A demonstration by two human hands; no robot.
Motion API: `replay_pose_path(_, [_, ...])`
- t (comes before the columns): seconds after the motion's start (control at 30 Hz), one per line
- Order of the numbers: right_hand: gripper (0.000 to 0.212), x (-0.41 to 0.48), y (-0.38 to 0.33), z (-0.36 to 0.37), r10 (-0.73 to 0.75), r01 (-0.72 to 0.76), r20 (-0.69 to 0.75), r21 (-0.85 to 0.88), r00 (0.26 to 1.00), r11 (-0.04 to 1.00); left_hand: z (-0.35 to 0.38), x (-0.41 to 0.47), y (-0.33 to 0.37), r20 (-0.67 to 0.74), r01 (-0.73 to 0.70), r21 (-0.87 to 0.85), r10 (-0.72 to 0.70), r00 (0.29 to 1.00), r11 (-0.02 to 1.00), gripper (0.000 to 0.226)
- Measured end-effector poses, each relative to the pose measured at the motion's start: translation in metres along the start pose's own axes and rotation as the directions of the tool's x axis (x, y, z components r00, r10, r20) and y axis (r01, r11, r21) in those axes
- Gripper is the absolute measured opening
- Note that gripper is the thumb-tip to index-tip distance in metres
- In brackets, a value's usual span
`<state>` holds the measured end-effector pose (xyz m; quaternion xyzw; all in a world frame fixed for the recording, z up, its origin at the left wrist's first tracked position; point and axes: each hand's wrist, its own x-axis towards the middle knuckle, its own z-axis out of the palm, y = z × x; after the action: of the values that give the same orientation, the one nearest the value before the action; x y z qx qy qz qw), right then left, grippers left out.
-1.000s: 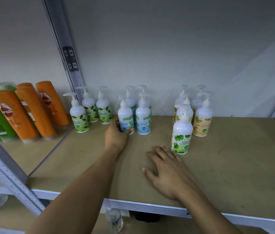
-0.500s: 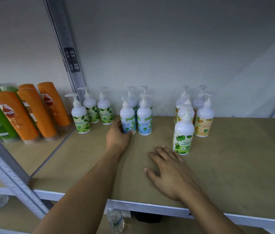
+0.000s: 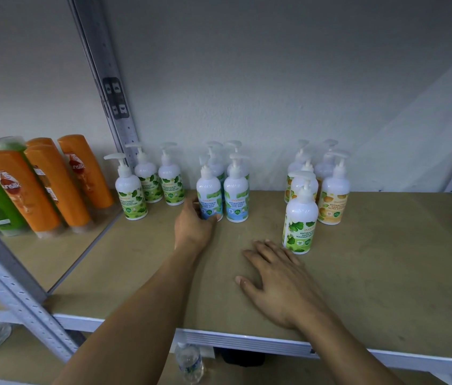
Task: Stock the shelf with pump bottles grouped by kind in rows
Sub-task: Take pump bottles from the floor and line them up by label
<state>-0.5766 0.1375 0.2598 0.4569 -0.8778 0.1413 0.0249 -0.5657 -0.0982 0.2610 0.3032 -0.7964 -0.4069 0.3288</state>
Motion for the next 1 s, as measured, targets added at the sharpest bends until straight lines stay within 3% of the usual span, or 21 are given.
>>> replay_pose_path(0.4, [0.066,0.0,0.001,0.002,0.0,0.0,0.003,0.008,1.0,1.0,0.002,-0.001,0.002,-0.005,-0.002,0.018,0.002,1.0,1.0,0.055])
replay_pose_path(0.67, [0.066,0.001,0.003,0.003,-0.004,0.004,-0.005,0.012,1.0,1.0,0.0,-0.009,0.003,0.059,-0.018,0.034,0.016,0.998,0.999,0.068])
replay_pose_path(0.73, [0.066,0.001,0.003,0.002,-0.014,0.014,-0.01,0.043,1.0,0.999,-0.003,-0.018,0.0,0.098,-0.014,0.103,0.004,0.995,0.995,0.072])
replay_pose_path(0.87, [0.062,-0.004,0.007,-0.003,0.005,0.012,-0.089,0.192,0.996,0.981,-0.013,-0.046,0.001,0.164,-0.069,0.443,-0.005,0.986,0.894,0.065])
replay_pose_path(1.0, [0.048,-0.016,0.01,-0.017,0.134,-0.059,-0.182,0.368,0.974,0.928,-0.035,-0.084,0.003,0.244,-0.183,0.553,0.052,0.968,0.813,0.059])
